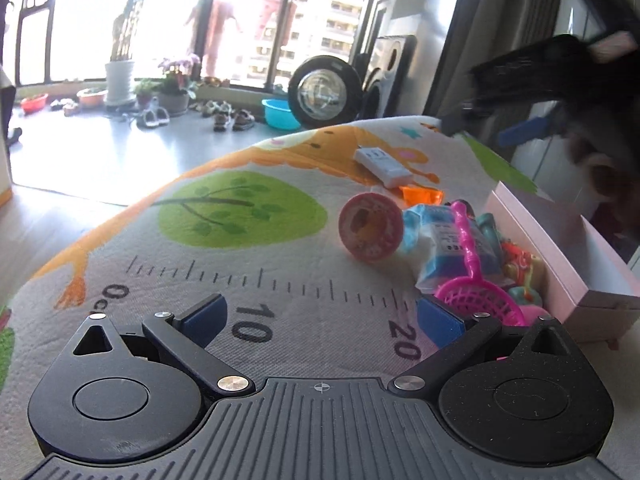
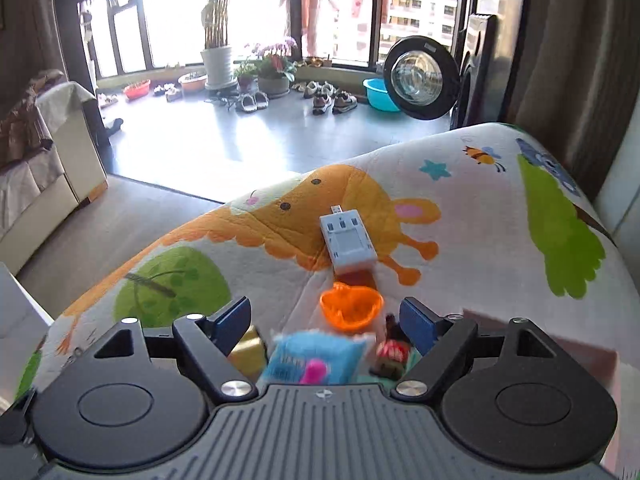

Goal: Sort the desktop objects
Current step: 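Grasp the grey USB card reader with the right gripper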

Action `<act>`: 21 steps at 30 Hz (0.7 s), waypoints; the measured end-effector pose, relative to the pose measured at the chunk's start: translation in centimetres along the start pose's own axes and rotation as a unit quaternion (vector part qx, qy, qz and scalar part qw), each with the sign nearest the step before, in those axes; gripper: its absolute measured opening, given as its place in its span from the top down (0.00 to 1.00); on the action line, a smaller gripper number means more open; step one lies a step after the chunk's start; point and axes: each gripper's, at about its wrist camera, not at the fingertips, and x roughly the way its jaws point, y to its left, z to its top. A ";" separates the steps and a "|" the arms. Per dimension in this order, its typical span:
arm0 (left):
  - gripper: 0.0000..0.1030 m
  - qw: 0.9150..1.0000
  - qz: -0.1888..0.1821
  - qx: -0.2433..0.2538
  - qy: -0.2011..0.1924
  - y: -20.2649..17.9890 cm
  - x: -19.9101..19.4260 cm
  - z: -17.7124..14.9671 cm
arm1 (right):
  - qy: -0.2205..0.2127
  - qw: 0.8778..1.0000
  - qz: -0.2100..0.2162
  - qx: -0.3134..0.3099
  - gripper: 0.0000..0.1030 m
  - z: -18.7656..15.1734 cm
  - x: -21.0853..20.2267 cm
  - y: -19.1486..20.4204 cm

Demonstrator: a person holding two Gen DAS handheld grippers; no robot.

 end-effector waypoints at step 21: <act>0.00 0.999 -0.036 0.008 -0.006 -0.2 0.0 -1.2 | 0.030 0.996 0.071 0.050 0.54 3.5 5.2 -1.5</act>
